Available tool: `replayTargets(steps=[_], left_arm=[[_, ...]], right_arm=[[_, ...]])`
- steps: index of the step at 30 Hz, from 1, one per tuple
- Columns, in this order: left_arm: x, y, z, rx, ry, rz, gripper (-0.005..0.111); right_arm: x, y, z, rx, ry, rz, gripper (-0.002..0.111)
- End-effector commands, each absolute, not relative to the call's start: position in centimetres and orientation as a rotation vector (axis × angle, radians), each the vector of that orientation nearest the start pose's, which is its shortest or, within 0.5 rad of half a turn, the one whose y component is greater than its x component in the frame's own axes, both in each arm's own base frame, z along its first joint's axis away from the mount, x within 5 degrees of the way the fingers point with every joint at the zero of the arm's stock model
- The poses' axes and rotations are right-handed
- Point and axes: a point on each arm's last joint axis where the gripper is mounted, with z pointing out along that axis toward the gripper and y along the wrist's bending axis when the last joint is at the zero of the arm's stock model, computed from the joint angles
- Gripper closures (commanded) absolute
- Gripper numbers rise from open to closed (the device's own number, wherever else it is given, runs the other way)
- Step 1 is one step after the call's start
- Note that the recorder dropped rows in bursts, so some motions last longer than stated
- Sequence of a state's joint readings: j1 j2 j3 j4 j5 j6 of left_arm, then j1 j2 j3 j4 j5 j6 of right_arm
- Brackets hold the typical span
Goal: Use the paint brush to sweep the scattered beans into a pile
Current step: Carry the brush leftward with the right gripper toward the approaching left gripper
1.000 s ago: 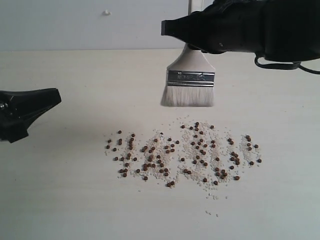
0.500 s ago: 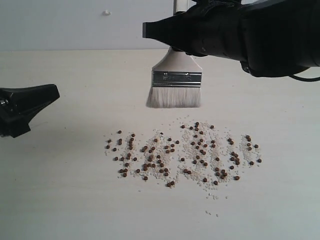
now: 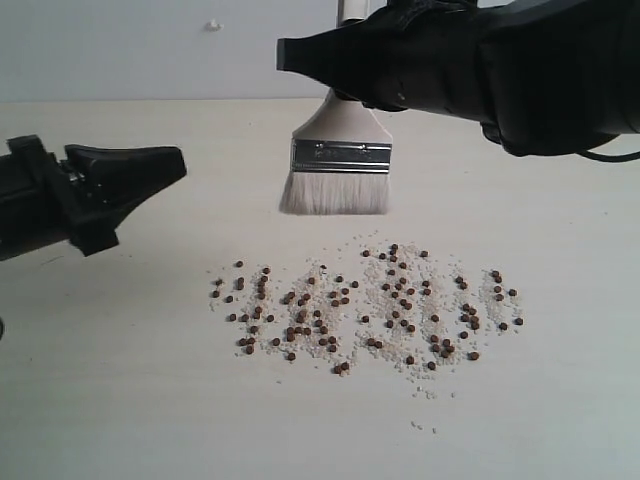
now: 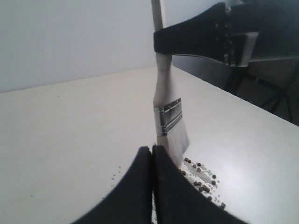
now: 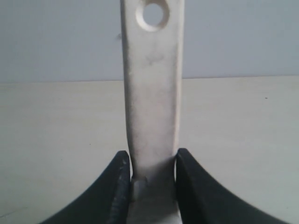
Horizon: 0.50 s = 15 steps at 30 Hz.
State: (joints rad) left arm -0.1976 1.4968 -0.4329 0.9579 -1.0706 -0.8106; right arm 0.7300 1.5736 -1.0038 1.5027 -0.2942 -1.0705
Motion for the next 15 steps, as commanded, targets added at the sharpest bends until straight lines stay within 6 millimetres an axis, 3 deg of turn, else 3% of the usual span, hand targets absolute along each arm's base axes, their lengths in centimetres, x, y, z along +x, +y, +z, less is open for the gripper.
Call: replayTargets(steps=[1, 8, 10, 15], left_arm=[[23.4, -13.0, 19.3, 0.632, 1.703, -1.05, 0.107], [25.0, -14.4, 18.1, 0.618, 1.748, -1.115, 0.105], [25.4, -14.5, 17.9, 0.615, 1.754, -1.118, 0.099], [25.9, -14.7, 18.0, 0.612, 1.746, -1.117, 0.069]], right_arm=[[27.8, 21.6, 27.4, -0.141, 2.022, 0.453, 0.108], [27.9, 21.4, 27.4, -0.126, 2.014, 0.43, 0.108], [28.1, 21.4, 27.0, -0.09, 2.021, 0.417, 0.108], [27.9, 22.9, 25.6, -0.091, 1.969, 0.3, 0.108]])
